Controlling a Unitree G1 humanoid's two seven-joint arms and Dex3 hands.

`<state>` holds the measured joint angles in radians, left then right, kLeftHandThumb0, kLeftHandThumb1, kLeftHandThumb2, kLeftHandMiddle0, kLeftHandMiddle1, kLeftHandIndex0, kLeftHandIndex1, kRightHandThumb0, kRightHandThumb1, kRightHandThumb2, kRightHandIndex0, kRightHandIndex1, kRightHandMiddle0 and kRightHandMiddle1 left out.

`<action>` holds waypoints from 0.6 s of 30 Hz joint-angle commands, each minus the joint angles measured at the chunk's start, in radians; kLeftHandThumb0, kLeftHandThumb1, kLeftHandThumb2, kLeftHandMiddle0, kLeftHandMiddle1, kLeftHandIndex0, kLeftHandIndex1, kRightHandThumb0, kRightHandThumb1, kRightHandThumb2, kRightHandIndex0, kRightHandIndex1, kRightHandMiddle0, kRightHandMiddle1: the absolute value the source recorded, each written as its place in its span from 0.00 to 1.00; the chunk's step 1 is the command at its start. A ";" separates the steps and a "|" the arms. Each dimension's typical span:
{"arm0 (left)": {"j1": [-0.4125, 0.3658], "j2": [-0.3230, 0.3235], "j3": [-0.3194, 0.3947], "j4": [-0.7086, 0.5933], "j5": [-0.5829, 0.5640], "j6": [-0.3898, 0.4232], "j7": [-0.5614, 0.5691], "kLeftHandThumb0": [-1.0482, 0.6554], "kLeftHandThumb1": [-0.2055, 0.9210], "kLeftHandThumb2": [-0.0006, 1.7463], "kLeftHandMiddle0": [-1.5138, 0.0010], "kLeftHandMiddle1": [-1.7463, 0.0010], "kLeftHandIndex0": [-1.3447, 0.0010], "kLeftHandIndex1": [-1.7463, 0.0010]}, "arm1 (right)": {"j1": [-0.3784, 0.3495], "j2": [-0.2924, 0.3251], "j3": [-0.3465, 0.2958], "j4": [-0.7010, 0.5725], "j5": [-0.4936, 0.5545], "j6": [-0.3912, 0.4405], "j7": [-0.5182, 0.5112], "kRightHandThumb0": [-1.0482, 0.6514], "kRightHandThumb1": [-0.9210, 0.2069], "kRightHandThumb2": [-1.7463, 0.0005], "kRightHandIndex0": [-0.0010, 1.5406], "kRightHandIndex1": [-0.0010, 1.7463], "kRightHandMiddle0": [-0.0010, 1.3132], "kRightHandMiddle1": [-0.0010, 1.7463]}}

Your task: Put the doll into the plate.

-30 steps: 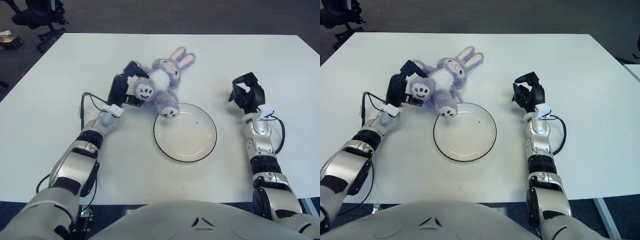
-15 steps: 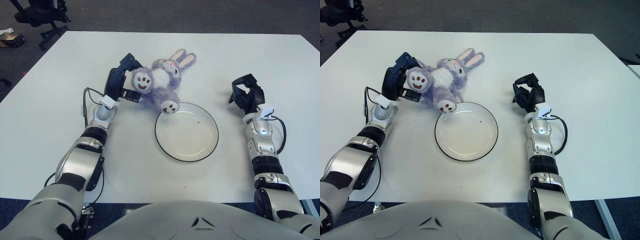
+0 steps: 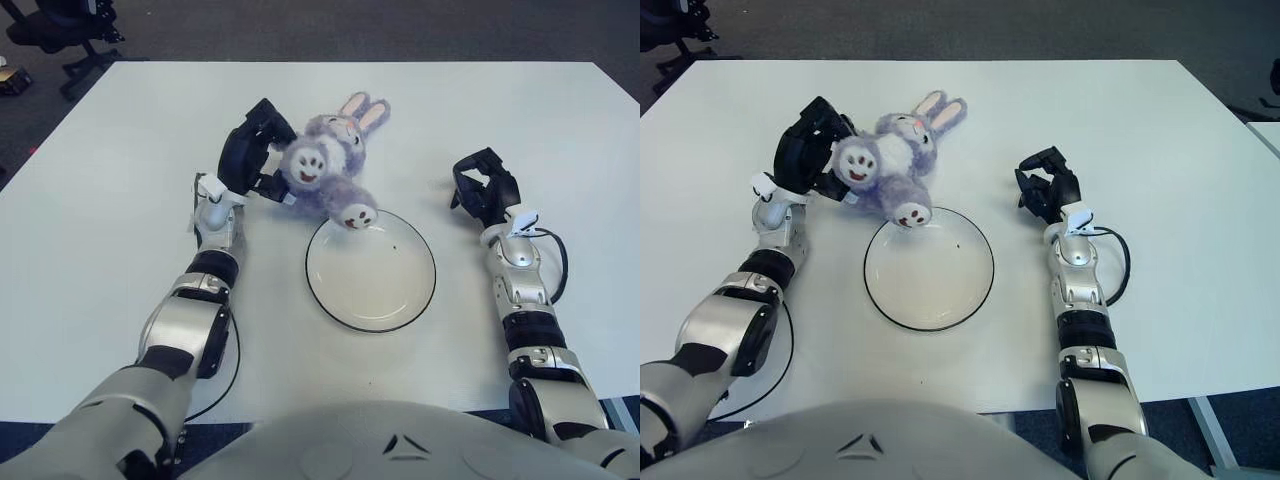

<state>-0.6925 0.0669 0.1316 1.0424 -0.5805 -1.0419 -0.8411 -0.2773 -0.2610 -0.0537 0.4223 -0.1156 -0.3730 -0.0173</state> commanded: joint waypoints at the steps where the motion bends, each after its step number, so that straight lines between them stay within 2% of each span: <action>1: 0.024 -0.031 0.049 0.038 -0.006 0.009 -0.046 0.62 0.31 0.87 0.52 0.00 0.61 0.01 | 0.036 0.000 0.017 0.047 -0.030 0.020 -0.002 0.41 0.00 0.82 0.54 0.96 0.31 0.88; 2: 0.022 -0.033 0.060 0.040 -0.004 0.009 -0.055 0.62 0.31 0.87 0.52 0.00 0.61 0.01 | 0.035 -0.001 0.017 0.048 -0.030 0.019 -0.003 0.41 0.00 0.82 0.54 0.96 0.32 0.88; 4: 0.015 -0.050 0.074 0.046 0.009 -0.003 -0.061 0.62 0.31 0.87 0.52 0.00 0.61 0.01 | -0.037 -0.078 0.084 0.069 -0.193 -0.067 -0.065 0.41 0.00 0.82 0.53 0.95 0.32 0.87; 7: 0.013 -0.065 0.090 0.048 0.020 -0.013 -0.073 0.62 0.31 0.87 0.52 0.00 0.61 0.01 | -0.097 -0.126 0.135 0.068 -0.313 -0.105 -0.106 0.41 0.00 0.84 0.49 0.88 0.34 0.85; 10: 0.012 -0.071 0.104 0.048 0.027 -0.016 -0.082 0.62 0.31 0.87 0.52 0.00 0.61 0.01 | -0.119 -0.135 0.152 0.077 -0.347 -0.112 -0.124 0.41 0.00 0.83 0.46 0.82 0.34 0.85; 16: 0.007 -0.078 0.133 0.051 0.041 -0.014 -0.097 0.62 0.31 0.87 0.52 0.00 0.61 0.01 | -0.128 -0.139 0.161 0.097 -0.359 -0.126 -0.146 0.41 0.00 0.83 0.45 0.79 0.33 0.85; 17: 0.009 -0.080 0.138 0.050 0.043 -0.023 -0.101 0.62 0.31 0.87 0.52 0.00 0.61 0.01 | -0.158 -0.136 0.181 0.082 -0.380 -0.109 -0.131 0.41 0.00 0.83 0.45 0.79 0.33 0.85; 18: 0.010 -0.081 0.142 0.049 0.046 -0.029 -0.104 0.62 0.31 0.87 0.52 0.00 0.61 0.01 | -0.181 -0.133 0.197 0.070 -0.396 -0.097 -0.119 0.41 0.00 0.83 0.43 0.69 0.33 0.85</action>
<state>-0.7159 0.0030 0.2572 1.0652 -0.5416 -1.0540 -0.9317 -0.4045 -0.3898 0.1095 0.5064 -0.4711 -0.4824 -0.1500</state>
